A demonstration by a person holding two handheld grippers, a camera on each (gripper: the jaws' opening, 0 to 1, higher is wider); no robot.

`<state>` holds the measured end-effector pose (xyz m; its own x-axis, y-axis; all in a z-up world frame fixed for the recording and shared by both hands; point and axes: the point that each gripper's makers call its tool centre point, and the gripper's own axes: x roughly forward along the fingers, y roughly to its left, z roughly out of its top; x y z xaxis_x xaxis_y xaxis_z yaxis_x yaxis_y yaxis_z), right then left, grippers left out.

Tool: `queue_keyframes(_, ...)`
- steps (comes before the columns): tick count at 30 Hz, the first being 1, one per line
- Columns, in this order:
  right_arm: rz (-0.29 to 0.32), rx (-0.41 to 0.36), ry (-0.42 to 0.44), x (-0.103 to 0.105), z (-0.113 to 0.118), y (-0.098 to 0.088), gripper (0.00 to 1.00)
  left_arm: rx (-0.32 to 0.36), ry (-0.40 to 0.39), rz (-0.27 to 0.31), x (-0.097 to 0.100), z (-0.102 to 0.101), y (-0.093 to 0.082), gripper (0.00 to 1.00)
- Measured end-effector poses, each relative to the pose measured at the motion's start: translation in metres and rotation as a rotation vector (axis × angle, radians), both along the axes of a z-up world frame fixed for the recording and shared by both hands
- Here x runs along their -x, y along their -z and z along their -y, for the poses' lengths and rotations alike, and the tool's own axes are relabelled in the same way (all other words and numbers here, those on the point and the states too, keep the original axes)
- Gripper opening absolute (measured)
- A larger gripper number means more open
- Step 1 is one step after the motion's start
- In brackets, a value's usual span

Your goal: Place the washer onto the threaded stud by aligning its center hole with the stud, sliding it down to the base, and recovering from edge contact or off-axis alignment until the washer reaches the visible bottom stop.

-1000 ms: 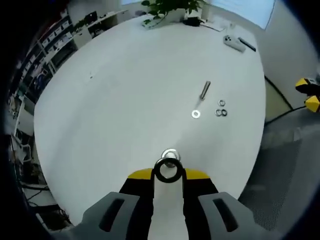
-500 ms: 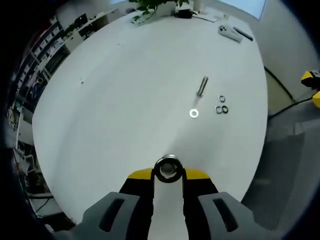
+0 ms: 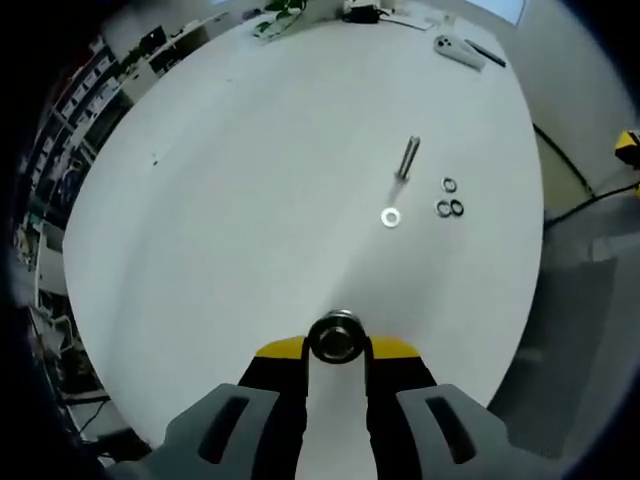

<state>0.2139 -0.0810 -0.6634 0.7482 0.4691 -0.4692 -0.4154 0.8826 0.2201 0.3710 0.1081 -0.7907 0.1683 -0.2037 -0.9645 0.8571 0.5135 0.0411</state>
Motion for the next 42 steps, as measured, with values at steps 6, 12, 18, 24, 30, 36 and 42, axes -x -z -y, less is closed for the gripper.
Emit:
queue_keyframes(6, 0.0, 0.0, -0.003, 0.0, -0.001, 0.0, 0.25, -0.03, -0.005, -0.009, -0.002, -0.002, 0.012, 0.19)
queue_keyframes(12, -0.008, 0.005, 0.0, 0.001, 0.0, 0.002, 0.25, -0.062, -0.004, -0.033, -0.001, -0.002, 0.024, 0.19)
queue_keyframes(18, -0.009, 0.006, -0.008, 0.001, -0.001, 0.002, 0.25, -0.086, 0.007, -0.037, -0.001, -0.002, 0.034, 0.19)
queue_keyframes(24, -0.011, 0.01, -0.015, 0.001, -0.002, 0.003, 0.25, -0.074, -0.029, -0.052, 0.0, -0.001, 0.035, 0.2)
queue_keyframes(30, -0.016, 0.012, -0.022, 0.002, -0.003, 0.004, 0.25, -0.063, -0.037, -0.039, 0.001, 0.0, 0.035, 0.21)
queue_keyframes(36, -0.035, 0.016, -0.036, 0.004, -0.005, 0.006, 0.25, -0.028, -0.058, 0.013, 0.001, 0.004, 0.022, 0.28)
queue_keyframes(42, -0.035, 0.017, -0.044, 0.004, -0.007, 0.007, 0.25, 0.07, -0.146, 0.083, 0.0, -0.002, -0.003, 0.29)
